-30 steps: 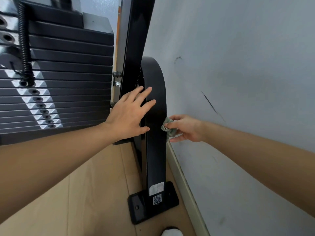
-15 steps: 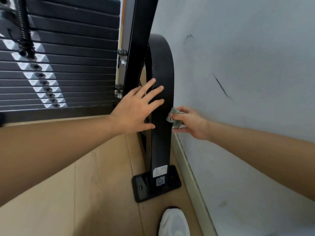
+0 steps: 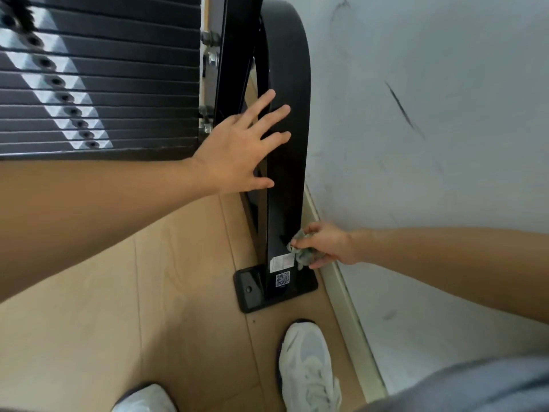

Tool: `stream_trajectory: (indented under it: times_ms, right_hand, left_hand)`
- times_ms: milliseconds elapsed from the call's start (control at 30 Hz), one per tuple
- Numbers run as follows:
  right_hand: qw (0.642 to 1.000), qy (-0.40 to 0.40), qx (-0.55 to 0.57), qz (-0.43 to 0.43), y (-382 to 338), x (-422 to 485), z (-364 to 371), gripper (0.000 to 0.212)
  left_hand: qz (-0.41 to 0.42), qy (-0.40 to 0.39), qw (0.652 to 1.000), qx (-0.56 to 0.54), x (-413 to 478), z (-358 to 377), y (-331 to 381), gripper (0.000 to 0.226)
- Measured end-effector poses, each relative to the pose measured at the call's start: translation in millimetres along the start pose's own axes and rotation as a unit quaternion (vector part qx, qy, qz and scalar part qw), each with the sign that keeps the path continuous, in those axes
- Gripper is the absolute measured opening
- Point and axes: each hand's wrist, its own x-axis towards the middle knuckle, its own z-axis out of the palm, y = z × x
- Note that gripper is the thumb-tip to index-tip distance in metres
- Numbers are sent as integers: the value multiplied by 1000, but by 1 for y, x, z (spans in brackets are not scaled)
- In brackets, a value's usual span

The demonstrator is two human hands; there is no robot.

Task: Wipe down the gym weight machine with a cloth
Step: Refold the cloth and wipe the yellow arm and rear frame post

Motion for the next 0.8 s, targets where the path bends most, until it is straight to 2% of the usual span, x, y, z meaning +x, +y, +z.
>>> stream_trajectory:
  times_ms: [133,200,467,667,800]
  right_hand:
    - [999,-22,-10,24,9,4,5,38]
    - [1000,-10,7,18,3,1,2,30]
    - [983,63,151,-84,-22,-3,-7,26]
    - [995,42,87,-10,5,-3,14,44]
    - [996,25,86,17,1,-7,16,44]
  left_hand:
    - [3,2,1000,12,0,2,-3,89]
    - [4,3,1000,11,0,2,-2,89]
    - [7,8,1000,3,1,3,-3,89]
    - [10,5,1000,5,1,2,-3,88]
    - [15,5,1000,-21,1,2,-5,88]
